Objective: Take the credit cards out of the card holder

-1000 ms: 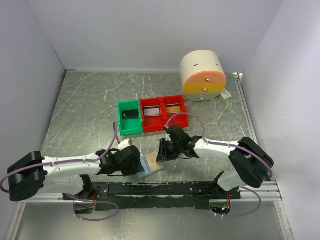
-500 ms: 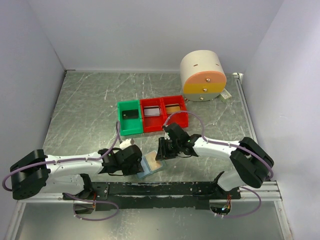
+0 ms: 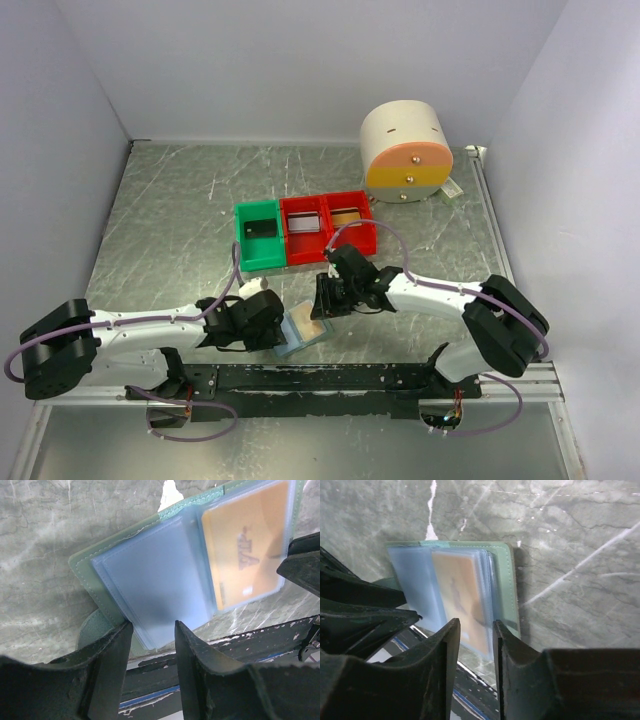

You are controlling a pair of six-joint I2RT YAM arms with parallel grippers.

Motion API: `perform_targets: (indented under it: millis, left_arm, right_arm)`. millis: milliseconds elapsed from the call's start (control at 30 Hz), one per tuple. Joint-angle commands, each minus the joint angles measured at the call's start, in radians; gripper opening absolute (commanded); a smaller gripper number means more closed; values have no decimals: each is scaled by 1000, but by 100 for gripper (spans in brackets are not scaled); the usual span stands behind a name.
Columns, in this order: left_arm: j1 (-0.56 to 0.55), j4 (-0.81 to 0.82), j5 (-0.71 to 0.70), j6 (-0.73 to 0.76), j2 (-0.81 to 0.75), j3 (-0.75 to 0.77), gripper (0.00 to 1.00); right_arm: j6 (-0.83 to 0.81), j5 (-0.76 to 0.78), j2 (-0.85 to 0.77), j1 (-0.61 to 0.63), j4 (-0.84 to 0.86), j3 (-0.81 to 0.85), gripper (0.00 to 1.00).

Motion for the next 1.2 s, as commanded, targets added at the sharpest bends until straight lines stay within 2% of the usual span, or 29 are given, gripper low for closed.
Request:
perform_targets:
  millis: [0, 133, 400, 633, 933, 1167]
  left_arm:
    - [1, -25, -17, 22, 46, -36, 52]
    - [1, -30, -18, 21, 41, -36, 52]
    - [1, -39, -21, 18, 25, -36, 52]
    - [1, -39, -18, 25, 36, -29, 51]
    - [0, -28, -11, 36, 59, -17, 51]
    - [1, -21, -9, 39, 64, -16, 50]
  right_arm:
    - [-6, 99, -4, 9, -92, 45, 36]
    - [-18, 121, 12, 9, -113, 54, 38]
    - [-15, -5, 49, 12, -13, 39, 38]
    - [-13, 28, 97, 15, -34, 34, 37]
    - [14, -98, 40, 20, 69, 14, 34]
    - [-9, -59, -9, 22, 4, 38, 33]
